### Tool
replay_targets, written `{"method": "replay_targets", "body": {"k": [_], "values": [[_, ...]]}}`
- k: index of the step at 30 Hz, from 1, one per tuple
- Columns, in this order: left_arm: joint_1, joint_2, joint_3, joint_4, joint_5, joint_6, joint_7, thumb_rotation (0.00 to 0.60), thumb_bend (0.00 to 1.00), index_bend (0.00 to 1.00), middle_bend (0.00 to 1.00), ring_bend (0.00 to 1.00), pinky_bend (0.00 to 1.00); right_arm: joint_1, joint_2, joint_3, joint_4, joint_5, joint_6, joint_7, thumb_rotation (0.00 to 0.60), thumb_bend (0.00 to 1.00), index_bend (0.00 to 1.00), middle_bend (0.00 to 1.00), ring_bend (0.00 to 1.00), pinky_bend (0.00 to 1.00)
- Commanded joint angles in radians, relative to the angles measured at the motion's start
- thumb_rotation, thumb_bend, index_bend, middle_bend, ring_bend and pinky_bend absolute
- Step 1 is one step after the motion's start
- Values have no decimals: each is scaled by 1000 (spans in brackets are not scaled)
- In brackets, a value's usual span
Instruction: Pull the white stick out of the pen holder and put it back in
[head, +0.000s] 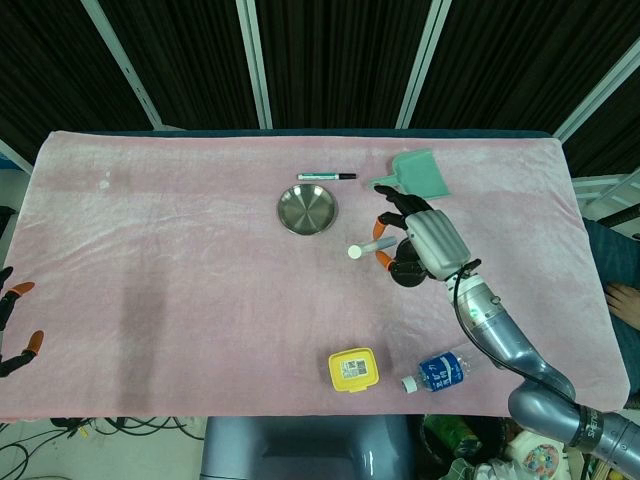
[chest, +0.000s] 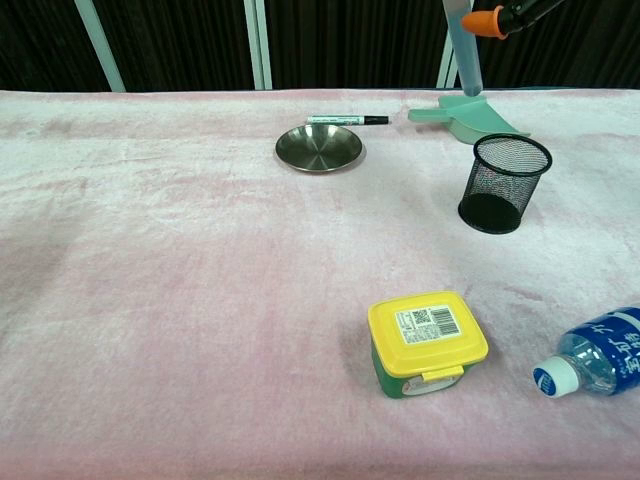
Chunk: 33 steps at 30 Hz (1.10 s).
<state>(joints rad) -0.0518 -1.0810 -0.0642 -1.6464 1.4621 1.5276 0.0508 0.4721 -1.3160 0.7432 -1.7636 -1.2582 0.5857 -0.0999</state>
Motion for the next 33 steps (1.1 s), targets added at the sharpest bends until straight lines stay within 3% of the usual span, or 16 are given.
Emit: {"method": "replay_targets", "body": {"k": [1, 8, 12, 20, 33], "values": [[1, 1, 0, 0, 0, 2, -2, 600, 338, 192, 22, 11, 0, 53, 4, -46, 23, 106, 39, -27, 600, 337, 684, 91, 168, 160], [1, 1, 0, 0, 0, 1, -3, 600, 339, 192, 23, 11, 0, 124, 71, -69, 61, 338, -39, 98, 600, 336, 684, 91, 168, 160], [1, 1, -2, -1, -4, 1, -4, 600, 339, 192, 22, 11, 0, 153, 103, -111, 110, 388, -53, 122, 600, 337, 684, 91, 168, 160], [-1, -4, -2, -2, -7, -4, 8, 600, 339, 192, 22, 11, 0, 184, 126, -185, 182, 414, -72, 184, 600, 338, 684, 91, 168, 160], [1, -3, -3, -2, -9, -1, 9, 600, 339, 192, 22, 11, 0, 208, 95, -286, 271, 336, -55, 248, 600, 344, 684, 91, 168, 160]]}}
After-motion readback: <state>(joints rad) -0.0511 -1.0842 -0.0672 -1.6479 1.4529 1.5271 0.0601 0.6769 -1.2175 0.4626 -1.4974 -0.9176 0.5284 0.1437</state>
